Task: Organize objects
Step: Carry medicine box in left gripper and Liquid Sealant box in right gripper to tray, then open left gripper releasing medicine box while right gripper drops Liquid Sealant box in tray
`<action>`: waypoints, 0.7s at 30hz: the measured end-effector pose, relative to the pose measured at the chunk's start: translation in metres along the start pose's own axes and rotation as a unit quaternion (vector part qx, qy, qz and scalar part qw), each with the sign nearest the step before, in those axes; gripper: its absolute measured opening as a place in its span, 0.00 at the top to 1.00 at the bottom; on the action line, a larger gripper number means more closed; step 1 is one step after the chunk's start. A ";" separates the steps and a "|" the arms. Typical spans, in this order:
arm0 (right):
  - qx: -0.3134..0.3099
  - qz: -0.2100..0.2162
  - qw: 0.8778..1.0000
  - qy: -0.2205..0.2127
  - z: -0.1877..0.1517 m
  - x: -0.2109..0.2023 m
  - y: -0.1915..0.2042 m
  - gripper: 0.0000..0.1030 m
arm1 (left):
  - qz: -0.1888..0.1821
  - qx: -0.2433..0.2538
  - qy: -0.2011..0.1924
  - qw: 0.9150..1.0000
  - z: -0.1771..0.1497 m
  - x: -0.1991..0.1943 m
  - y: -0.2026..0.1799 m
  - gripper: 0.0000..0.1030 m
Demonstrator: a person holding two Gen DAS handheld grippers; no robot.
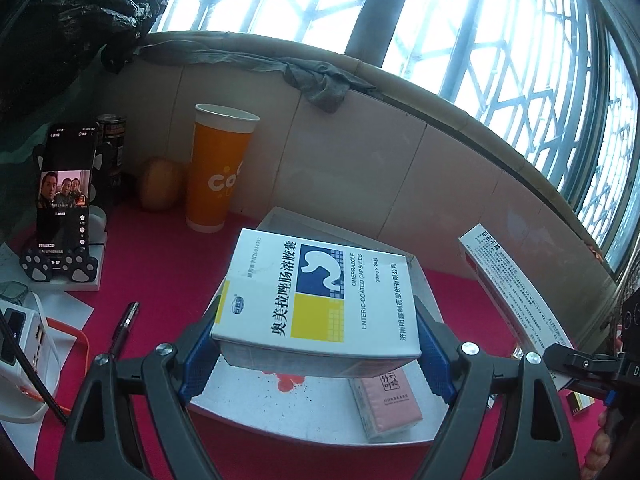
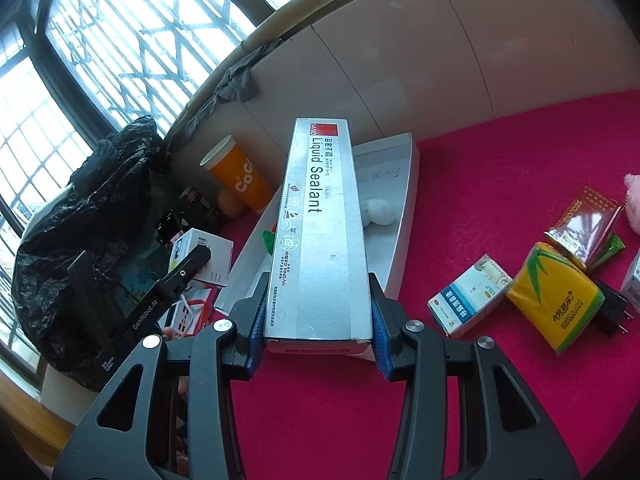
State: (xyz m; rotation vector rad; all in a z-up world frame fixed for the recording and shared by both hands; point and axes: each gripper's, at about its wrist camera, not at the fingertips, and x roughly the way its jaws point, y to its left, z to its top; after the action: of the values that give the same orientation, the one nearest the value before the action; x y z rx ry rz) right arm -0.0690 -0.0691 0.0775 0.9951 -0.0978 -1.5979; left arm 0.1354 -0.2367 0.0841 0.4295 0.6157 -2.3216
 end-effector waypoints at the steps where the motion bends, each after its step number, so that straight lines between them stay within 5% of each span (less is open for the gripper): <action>1: 0.001 0.001 1.000 0.004 0.002 0.005 0.000 0.59 | 0.000 0.002 0.003 1.000 0.001 0.004 0.000 0.17; 17: 0.026 -0.041 0.999 0.018 0.036 0.089 -0.006 0.58 | -0.019 -0.003 0.021 1.000 -0.004 0.055 0.005 0.16; 21: 0.037 -0.071 0.997 0.012 0.034 0.102 -0.012 0.57 | -0.030 -0.012 -0.012 0.999 -0.003 0.045 0.010 0.00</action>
State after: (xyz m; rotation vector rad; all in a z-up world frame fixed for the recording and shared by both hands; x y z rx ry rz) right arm -0.0941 -0.1665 0.0378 1.0998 -0.0719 -1.7207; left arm 0.1107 -0.2660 0.0582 0.3777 0.6521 -2.3705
